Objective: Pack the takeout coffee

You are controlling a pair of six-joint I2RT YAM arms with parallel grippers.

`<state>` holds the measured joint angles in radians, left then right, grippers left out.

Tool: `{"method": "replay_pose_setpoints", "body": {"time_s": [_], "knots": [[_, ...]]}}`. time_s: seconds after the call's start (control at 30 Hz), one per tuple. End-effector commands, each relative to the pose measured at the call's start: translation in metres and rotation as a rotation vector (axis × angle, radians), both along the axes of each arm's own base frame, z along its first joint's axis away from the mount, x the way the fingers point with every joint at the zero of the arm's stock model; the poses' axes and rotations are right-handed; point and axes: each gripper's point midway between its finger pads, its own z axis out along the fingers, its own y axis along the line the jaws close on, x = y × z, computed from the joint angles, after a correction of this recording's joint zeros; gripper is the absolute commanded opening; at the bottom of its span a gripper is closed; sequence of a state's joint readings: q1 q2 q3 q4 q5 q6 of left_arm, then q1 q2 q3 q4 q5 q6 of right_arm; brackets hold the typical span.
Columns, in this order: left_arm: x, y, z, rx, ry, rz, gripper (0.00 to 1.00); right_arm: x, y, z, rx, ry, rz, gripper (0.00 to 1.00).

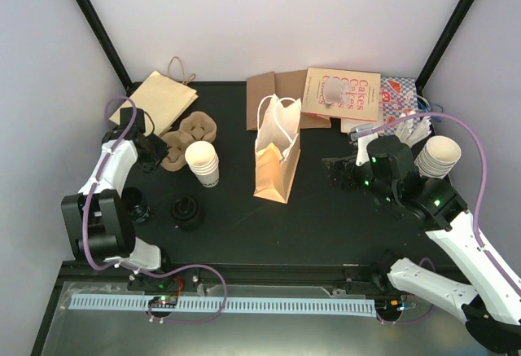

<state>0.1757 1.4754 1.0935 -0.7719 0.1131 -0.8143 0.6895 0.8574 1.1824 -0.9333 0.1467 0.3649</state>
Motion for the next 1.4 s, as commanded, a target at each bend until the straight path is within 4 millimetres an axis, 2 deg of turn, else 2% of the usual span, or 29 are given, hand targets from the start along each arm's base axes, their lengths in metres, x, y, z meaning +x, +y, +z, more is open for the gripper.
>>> {"method": "replay_pose_setpoints", "body": {"time_s": [0.0,0.1,0.33,0.43,0.53,0.8,0.9,1.1,1.37], "knots": [[0.008,0.001,0.02,0.015,-0.084,-0.032,0.21,0.002,0.002,0.003,0.018,-0.011,0.002,0.91],[0.007,0.003,0.022,0.022,-0.085,-0.037,0.14,0.002,0.003,0.002,0.018,-0.009,0.003,0.91],[0.009,0.016,0.041,0.054,-0.186,0.024,0.12,0.002,0.003,0.003,0.014,-0.011,0.003,0.91],[0.01,0.019,0.046,0.012,-0.232,0.049,0.05,0.002,0.003,0.004,0.014,-0.01,0.004,0.91],[0.011,0.021,0.049,-0.003,-0.244,0.055,0.05,0.003,0.003,0.005,0.015,-0.011,0.003,0.91],[0.017,0.01,0.046,-0.129,-0.288,0.023,0.02,0.003,0.005,0.005,0.016,-0.008,0.01,0.91],[0.018,0.016,0.055,-0.135,-0.349,0.038,0.01,0.004,0.006,0.004,0.014,-0.007,0.012,0.91],[0.018,0.02,0.088,-0.141,-0.505,0.05,0.02,0.005,0.006,0.006,0.014,-0.013,0.013,0.91],[0.014,0.024,0.091,-0.184,-0.569,0.076,0.02,0.004,0.006,0.003,0.01,-0.005,0.014,0.91]]}}
